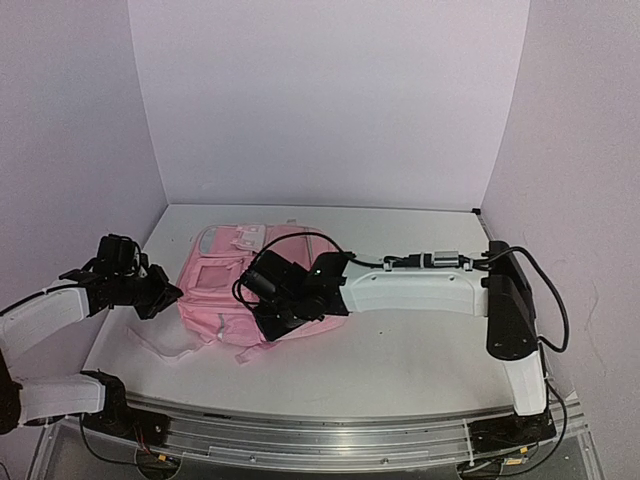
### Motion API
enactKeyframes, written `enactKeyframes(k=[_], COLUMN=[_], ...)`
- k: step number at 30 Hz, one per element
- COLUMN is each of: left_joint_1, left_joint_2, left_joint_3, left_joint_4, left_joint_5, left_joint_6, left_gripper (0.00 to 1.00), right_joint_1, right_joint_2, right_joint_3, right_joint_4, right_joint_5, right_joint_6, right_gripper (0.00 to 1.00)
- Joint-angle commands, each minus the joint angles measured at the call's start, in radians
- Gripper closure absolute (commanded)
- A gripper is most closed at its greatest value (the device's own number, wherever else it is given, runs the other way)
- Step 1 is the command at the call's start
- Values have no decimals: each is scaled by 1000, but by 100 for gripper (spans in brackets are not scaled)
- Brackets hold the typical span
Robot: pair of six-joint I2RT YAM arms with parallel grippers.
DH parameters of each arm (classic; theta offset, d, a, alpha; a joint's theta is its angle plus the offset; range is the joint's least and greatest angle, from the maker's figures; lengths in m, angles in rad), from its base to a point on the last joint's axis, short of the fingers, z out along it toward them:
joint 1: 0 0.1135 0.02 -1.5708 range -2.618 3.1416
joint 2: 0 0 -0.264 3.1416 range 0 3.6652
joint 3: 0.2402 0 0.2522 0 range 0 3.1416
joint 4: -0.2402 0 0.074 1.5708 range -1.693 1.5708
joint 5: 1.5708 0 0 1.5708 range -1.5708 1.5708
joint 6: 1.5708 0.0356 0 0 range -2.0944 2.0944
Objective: Pack the student bag
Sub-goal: Zip the student bag at the center of the board.
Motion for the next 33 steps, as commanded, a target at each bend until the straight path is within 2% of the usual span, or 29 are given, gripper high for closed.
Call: enactKeyframes(k=[1,8,11,15,18,20,25,28,33], left_joint_1=[10,10,9,10,10,9,10,10,10], left_joint_2=[27,24,4,-51,-64,-67,-59,-41,-23], left_joint_3=[49,56,49,18,31,34,34,32,21], left_joint_4=[2,23,52,106,70,61,64,65,78], left_joint_5=[-98,-95,-55,-9,-53,-69,-84,-89,-105], left_joint_6=[31,38,62,76,82,85,80,78,73], left_gripper=[100,100,100,100,100,100,100,100,100], right_joint_1=[-55,-62,-63,-73,-97,-119,-158,-167,-172], right_joint_2=[-96,-126,-105,-45,-28,-38,-77,-108,-135], right_joint_3=[-57,-65,-6,144,204,171,58,0,-52], right_joint_4=[-124,-207,-206,-226,-304,-334,-386,-386,-374], right_joint_5=[-145,-85,-90,-236,-341,-367,-323,-254,-230], right_joint_6=[17,-92,-136,-110,-27,15,15,-21,-87], right_gripper=[100,100,100,100,100,100,100,100,100])
